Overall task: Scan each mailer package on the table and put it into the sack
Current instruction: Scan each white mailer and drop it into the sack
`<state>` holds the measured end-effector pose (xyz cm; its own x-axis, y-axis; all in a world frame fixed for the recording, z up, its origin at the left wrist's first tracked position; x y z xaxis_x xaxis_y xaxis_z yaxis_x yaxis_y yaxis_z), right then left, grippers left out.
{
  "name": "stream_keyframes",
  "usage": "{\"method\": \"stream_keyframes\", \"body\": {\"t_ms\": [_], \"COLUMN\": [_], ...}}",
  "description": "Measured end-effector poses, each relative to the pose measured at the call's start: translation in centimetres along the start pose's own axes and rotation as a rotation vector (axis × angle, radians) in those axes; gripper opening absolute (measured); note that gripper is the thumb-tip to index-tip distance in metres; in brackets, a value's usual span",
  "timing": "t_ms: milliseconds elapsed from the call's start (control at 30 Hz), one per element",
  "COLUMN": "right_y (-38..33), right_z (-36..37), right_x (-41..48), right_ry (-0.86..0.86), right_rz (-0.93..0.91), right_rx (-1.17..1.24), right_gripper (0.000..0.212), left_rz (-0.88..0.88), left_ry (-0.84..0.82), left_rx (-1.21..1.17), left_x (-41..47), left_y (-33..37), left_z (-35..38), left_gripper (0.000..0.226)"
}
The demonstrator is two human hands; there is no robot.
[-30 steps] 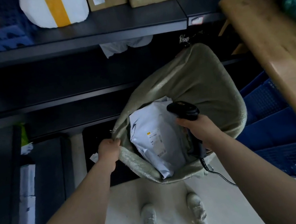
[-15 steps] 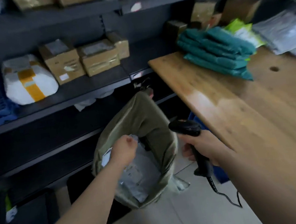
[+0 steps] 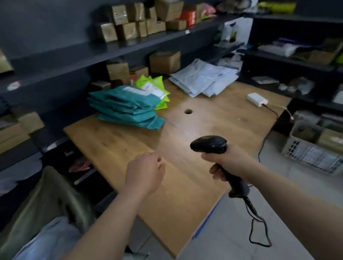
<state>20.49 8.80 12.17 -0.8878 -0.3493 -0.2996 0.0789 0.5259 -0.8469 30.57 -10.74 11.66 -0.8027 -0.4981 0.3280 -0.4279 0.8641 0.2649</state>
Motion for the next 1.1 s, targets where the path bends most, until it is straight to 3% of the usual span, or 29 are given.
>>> {"method": "stream_keyframes", "body": {"t_ms": [200,400,867,1100], "right_y": [0.3,-1.1,-8.7,-12.8], "right_z": [-9.6,-15.0,-22.1,-23.9], "right_x": [5.8,14.0,37.4,52.6], "right_ry": [0.056,0.091,0.167,0.143], "right_rz": [-0.040,-0.053,-0.092,-0.173], "right_rx": [-0.022,-0.024,-0.014,-0.016], "right_gripper": [0.016,0.015,0.017,0.022], "left_rz": [0.103,0.149,0.060,-0.065], "left_ry": [0.003,0.038,0.034,0.028], "left_rx": [0.061,0.085,0.055,0.107], "left_x": [5.2,13.3,36.2,47.1], "left_y": [10.3,15.3,18.0,17.7], "left_z": [3.1,6.5,13.8,19.7], "left_gripper": [0.031,0.034,0.030,0.017]}}
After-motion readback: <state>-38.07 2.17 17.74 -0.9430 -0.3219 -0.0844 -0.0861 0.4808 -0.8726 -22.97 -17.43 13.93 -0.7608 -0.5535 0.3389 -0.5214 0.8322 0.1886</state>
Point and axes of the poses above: each hand's wrist, its own x-axis towards the middle knuckle, its own z-axis out of the palm, y = z × x, the point moved 8 cm from there along x, towards the middle knuckle, and after that the axes turned 13 degrees about y, right-handed, at the moved point
